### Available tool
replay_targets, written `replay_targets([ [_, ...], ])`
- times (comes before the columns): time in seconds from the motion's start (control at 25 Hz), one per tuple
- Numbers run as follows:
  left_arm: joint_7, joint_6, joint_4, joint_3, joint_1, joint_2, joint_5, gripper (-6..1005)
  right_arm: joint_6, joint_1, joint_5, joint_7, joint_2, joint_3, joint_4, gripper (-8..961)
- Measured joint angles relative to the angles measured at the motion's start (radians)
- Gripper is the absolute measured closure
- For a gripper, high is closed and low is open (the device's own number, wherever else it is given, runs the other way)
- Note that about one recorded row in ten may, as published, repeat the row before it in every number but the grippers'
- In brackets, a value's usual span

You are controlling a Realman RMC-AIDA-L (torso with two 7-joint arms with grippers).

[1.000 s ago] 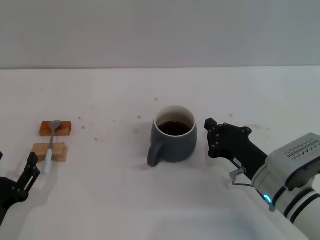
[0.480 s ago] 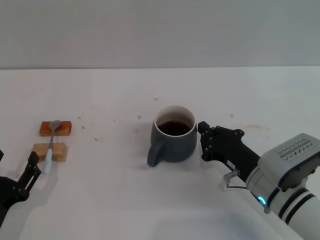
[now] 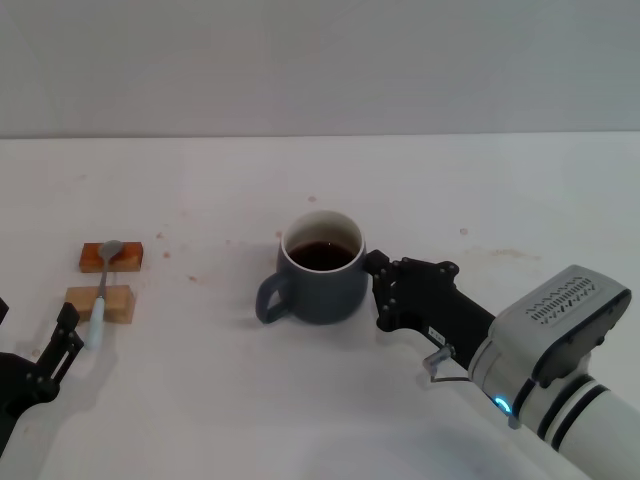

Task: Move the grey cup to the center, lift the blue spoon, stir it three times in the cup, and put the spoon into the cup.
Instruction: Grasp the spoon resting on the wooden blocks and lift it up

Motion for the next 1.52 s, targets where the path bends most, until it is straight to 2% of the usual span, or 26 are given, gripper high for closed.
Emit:
replay_targets([
  [0.32,0.000,0.000,-0.009,0.000,0.008,-0.001,0.001,165,-0.008,-0.017,-0.002,-0.002,0.001,0.029,-0.018,954],
  [0.48,0.000,0.002,-0.016,0.000,0.019,-0.002,0.005,165,-0.042,-0.069,0.000,-0.002,-0.004,0.114,-0.072,954],
  [0.6,0.000,-0.001,-0.016,0.001,0.021,-0.002,0.007,165,-0.052,-0.076,0.001,-0.003,-0.005,0.124,-0.079,954],
  [0.76,0.010,-0.019,-0.015,0.028,0.019,-0.003,0.009,165,-0.111,-0.110,0.002,-0.005,-0.006,0.198,-0.125,954],
  [0.92,0.066,-0.054,-0.032,0.053,0.017,-0.007,0.004,165,-0.160,-0.154,0.003,-0.002,-0.008,0.295,-0.173,954],
  [1.04,0.089,-0.075,-0.051,0.053,0.021,-0.006,0.004,165,-0.165,-0.169,0.004,-0.001,-0.010,0.331,-0.187,954],
  [1.52,0.160,-0.147,-0.058,0.053,0.005,-0.006,0.002,166,-0.166,-0.176,0.004,0.000,-0.011,0.336,-0.193,954],
])
